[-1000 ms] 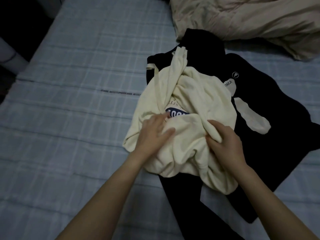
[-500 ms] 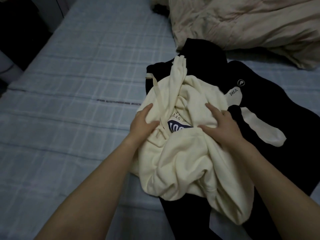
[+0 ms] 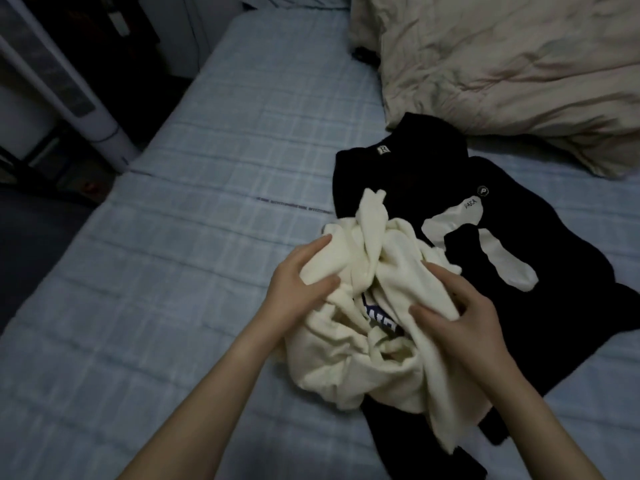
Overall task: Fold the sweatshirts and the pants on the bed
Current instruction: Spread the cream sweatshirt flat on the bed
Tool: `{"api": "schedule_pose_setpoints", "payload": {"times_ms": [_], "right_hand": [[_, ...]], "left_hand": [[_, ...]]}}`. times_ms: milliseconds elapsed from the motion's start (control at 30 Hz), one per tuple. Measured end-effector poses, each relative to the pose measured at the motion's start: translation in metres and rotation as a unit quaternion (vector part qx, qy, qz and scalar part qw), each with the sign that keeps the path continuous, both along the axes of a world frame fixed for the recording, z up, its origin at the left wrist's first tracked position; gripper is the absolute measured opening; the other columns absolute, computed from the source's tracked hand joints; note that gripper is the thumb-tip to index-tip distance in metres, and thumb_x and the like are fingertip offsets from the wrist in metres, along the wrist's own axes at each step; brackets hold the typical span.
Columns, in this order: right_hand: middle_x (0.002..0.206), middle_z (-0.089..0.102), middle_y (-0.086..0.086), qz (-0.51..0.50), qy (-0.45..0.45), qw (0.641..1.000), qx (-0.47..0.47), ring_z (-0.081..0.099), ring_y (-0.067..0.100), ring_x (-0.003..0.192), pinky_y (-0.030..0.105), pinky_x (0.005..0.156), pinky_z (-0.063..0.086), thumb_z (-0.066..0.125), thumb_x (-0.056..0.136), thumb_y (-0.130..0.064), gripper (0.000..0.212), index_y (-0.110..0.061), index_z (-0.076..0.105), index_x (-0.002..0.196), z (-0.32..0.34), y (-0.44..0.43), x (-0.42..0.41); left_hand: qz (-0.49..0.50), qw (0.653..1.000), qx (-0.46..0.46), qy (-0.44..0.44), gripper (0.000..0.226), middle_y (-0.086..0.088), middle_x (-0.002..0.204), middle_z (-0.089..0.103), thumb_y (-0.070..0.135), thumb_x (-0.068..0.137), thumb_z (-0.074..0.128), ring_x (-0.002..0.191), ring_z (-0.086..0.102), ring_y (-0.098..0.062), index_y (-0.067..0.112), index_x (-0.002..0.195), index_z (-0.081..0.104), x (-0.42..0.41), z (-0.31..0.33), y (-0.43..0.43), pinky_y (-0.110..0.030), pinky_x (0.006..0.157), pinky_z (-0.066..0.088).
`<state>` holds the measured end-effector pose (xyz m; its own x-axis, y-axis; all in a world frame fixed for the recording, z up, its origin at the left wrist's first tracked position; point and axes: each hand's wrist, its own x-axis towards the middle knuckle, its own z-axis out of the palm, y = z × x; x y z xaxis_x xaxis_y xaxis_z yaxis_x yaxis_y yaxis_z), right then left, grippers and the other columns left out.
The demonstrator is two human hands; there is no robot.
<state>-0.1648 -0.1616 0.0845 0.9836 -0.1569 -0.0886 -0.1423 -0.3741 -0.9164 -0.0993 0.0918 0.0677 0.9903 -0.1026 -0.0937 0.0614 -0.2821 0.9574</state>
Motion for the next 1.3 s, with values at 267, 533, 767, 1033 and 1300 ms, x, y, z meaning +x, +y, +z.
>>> {"api": "schedule_pose_setpoints", "payload": {"times_ms": [267,533,767,1033,1300], "right_hand": [[0.119,0.064,-0.029,0.050,0.006,0.997,0.059,0.058,-0.006,0.112,0.041,0.102,0.051,0.084,0.074,-0.012,0.065,-0.044,0.063,0.126,0.092,0.070,-0.088],[0.127,0.064,-0.018,0.078,-0.007,0.993,0.089,0.058,0.004,0.120,0.044,0.105,0.048,0.085,0.073,-0.008,0.065,-0.037,0.064,0.127,0.125,0.163,-0.145],[0.125,0.060,-0.028,0.038,-0.021,0.996,0.072,0.054,-0.013,0.114,0.024,0.100,0.046,0.084,0.073,-0.009,0.065,-0.038,0.063,0.127,0.116,0.256,-0.157],[0.126,0.062,-0.024,-0.027,-0.004,0.999,0.041,0.057,-0.001,0.118,0.028,0.101,0.047,0.084,0.073,-0.007,0.063,-0.035,0.064,0.126,0.091,0.347,-0.159],[0.128,0.063,-0.014,-0.025,-0.002,1.000,0.014,0.056,-0.004,0.117,0.003,0.091,0.040,0.083,0.072,-0.001,0.062,-0.026,0.065,0.126,0.071,0.371,-0.130]], "left_hand": [[0.065,0.998,0.018,-0.020,0.062,0.018,0.121,0.062,0.013,0.075,0.080,0.114,0.058,0.002,0.037,0.129,0.062,-0.125,0.105,0.061,-0.023,0.099,0.047],[0.093,0.994,0.046,-0.032,0.063,0.012,0.120,0.062,0.010,0.075,0.080,0.113,0.058,0.001,0.032,0.131,0.061,-0.195,0.150,0.157,-0.026,0.100,0.047],[0.059,0.997,0.049,-0.034,0.062,0.016,0.121,0.062,0.012,0.075,0.080,0.114,0.057,0.000,0.036,0.130,0.061,-0.185,0.135,0.247,-0.027,0.099,0.047],[0.012,0.999,0.041,-0.014,0.062,0.016,0.115,0.063,0.012,0.075,0.081,0.107,0.059,0.003,0.039,0.126,0.061,-0.163,0.098,0.330,-0.018,0.091,0.047],[-0.004,0.999,0.034,-0.001,0.062,0.010,0.116,0.063,0.009,0.075,0.080,0.109,0.060,-0.005,0.033,0.129,0.060,-0.134,0.075,0.350,-0.034,0.097,0.050]]}}
